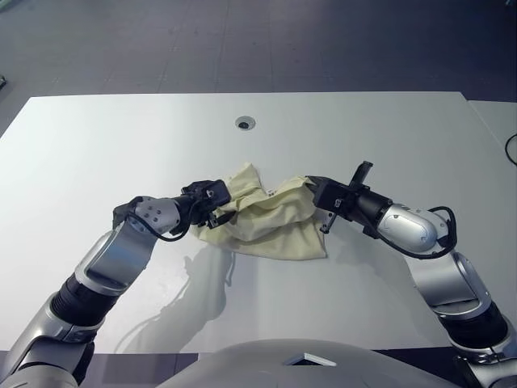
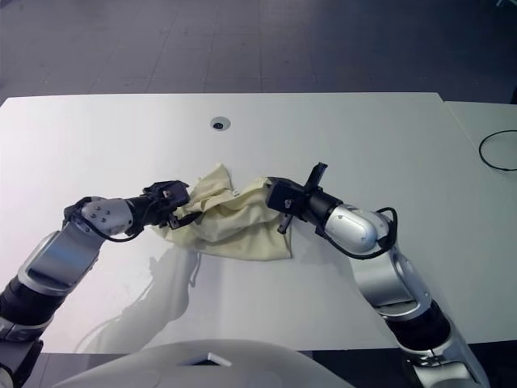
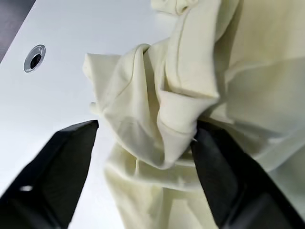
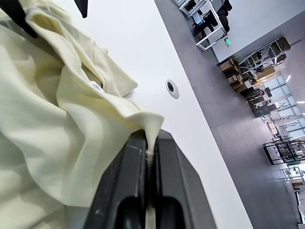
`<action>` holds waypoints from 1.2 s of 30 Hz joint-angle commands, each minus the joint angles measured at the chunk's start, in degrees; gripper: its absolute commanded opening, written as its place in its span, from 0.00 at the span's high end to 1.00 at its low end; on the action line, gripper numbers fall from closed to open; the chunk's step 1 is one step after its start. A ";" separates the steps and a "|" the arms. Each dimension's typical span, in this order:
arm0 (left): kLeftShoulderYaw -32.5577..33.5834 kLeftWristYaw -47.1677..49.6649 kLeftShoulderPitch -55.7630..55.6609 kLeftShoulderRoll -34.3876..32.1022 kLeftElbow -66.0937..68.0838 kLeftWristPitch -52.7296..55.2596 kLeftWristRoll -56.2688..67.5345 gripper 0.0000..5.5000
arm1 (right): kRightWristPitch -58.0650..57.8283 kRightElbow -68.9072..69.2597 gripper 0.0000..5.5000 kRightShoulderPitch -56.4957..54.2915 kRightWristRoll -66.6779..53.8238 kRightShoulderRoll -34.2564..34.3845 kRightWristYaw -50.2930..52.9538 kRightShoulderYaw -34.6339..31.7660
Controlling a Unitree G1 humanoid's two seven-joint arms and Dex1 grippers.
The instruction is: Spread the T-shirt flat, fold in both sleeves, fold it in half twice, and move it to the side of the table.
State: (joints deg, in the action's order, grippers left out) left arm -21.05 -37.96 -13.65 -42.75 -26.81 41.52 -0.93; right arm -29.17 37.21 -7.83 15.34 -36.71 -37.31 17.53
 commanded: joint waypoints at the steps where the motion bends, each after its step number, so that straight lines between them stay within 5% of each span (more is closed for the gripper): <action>1: -2.07 -0.23 -0.72 -1.11 -0.76 -1.30 -3.49 0.51 | -0.81 0.76 1.00 -0.47 0.34 0.11 -0.44 0.11; 17: -3.56 -3.46 -0.33 -0.76 -0.91 -3.30 -6.76 0.98 | -0.97 0.56 1.00 -0.29 0.53 0.11 -0.68 0.27; 21: -1.00 -5.35 -2.64 0.74 0.78 -3.20 -3.65 1.00 | 0.95 -3.80 1.00 -1.53 -1.16 0.89 -0.80 -0.35; 27: -1.06 -9.37 -20.49 3.29 26.24 -14.35 -5.20 1.00 | 13.50 -39.70 1.00 -21.68 -6.60 5.67 -2.39 -2.97; 31: -6.50 -8.97 -40.41 11.00 62.38 -28.81 -11.60 1.00 | 24.88 -79.76 1.00 -46.10 -3.89 12.38 0.62 -1.70; 36: -7.85 10.31 -63.36 19.25 92.06 -34.40 -18.47 1.00 | 31.45 -104.04 1.00 -68.17 2.44 16.06 17.41 -0.01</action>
State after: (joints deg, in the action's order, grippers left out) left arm -26.77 -42.82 -51.18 -31.85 30.39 16.77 -9.33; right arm -6.44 -34.57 -49.05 10.65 -25.67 -34.32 17.05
